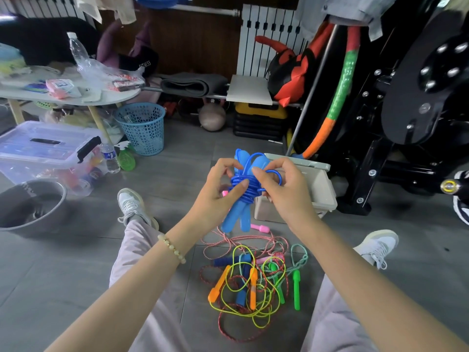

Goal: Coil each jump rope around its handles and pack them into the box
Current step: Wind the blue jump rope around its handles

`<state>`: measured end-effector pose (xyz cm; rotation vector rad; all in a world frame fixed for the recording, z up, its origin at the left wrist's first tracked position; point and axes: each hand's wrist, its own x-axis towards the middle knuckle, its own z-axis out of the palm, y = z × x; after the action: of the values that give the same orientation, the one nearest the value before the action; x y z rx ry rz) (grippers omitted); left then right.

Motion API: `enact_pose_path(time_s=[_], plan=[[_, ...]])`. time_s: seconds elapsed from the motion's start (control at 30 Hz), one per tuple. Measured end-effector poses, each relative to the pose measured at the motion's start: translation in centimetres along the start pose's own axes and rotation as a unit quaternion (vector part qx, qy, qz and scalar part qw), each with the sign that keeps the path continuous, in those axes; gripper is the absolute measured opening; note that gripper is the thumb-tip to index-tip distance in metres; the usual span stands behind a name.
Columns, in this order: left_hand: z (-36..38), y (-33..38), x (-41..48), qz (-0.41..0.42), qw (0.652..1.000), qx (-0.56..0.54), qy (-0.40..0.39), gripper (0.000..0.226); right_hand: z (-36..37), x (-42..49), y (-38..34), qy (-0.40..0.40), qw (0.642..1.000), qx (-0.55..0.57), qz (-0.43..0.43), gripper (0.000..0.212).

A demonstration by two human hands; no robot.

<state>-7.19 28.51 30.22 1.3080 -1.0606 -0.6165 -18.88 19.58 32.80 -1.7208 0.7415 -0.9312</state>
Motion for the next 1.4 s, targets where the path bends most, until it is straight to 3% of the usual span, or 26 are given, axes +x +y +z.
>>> enact_pose_path(time_s=[0.1,0.27,0.4,0.57,0.67,0.8,0.87,0.97,1.13,1.4], plan=[[0.3,-0.1,-0.4,-0.003,1.0,0.004,0.02,0.018,0.4,-0.1,-0.2,0.028,0.999,0.03,-0.005,0.025],[0.6,-0.2,-0.8,-0.028,0.999,0.026,0.031,0.013,0.8,-0.4,-0.3,0.073,0.996,-0.012,-0.057,0.041],[0.5,0.1,-1.1,-0.006,0.998,0.058,0.029,0.014,0.8,-0.8,-0.5,0.072,0.995,-0.039,-0.062,0.039],[0.3,0.0,-1.3,0.037,0.992,0.114,0.043,0.029,0.6,-1.4,-1.3,0.002,1.0,0.008,0.025,0.038],[0.1,-0.3,-1.0,0.049,0.987,0.136,0.064,0.02,0.1,-1.7,-1.0,-0.055,0.998,0.009,0.029,0.03],[-0.1,-0.1,-0.8,0.002,0.995,0.073,0.074,0.008,-0.4,-1.8,-0.7,-0.106,0.994,0.025,0.006,0.011],[0.0,0.4,-0.8,-0.036,0.996,0.012,0.08,0.008,-0.5,-1.9,-0.6,-0.113,0.993,-0.014,-0.033,0.018],[-0.1,0.8,-0.7,-0.048,0.995,-0.005,0.082,0.015,-0.3,-1.9,-0.4,-0.1,0.985,-0.095,-0.102,0.029],[-0.4,1.0,-0.5,-0.044,0.996,0.026,0.073,0.016,-0.1,-2.0,0.2,-0.058,0.971,-0.166,-0.163,0.03],[-1.5,1.0,-0.8,-0.042,0.999,0.014,-0.003,0.009,0.4,-2.1,0.3,0.014,0.987,-0.079,-0.141,0.009]])
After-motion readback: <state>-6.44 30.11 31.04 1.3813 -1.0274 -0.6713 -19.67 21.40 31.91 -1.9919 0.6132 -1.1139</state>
